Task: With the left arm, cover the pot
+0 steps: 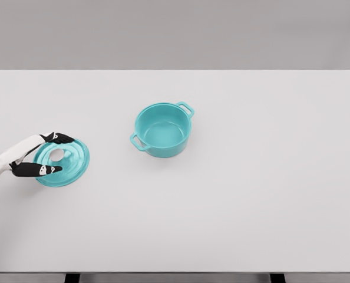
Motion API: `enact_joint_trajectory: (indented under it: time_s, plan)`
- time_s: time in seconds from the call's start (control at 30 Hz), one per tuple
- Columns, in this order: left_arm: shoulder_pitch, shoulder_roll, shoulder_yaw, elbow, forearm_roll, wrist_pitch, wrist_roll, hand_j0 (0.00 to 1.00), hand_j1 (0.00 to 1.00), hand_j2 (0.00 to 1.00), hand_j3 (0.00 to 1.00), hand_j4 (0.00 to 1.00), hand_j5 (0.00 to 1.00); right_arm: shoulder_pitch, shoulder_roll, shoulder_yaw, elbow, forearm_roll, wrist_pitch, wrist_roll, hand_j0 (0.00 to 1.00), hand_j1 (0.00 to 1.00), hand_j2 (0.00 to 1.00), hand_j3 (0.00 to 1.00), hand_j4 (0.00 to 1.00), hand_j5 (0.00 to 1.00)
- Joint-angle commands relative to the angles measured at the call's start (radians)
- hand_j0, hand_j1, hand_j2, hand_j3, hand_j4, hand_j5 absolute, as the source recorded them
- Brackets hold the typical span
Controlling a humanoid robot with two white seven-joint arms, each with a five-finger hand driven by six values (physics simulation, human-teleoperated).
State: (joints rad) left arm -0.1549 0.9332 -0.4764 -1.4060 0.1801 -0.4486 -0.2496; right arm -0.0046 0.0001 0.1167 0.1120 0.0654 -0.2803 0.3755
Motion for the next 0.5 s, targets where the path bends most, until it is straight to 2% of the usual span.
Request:
enact_joint_trajectory:
  time_s: [0.0,0.47]
  plan:
    - [0.000,0.001,0.001,0.001,0.006,0.001,0.000,0.77,0.77,0.77,0.77,0.77,0.77,0.000,0.000,0.000,0.000,0.001,0.000,0.000,1.00,1.00,1.00,1.00,1.00,1.00]
    - [0.000,0.000,0.001,0.002,0.009,0.004,0.000,0.77,0.77,0.77,0.77,0.77,0.77,0.000,0.000,0.000,0.000,0.001,0.000,0.000,1.00,1.00,1.00,1.00,1.00,1.00]
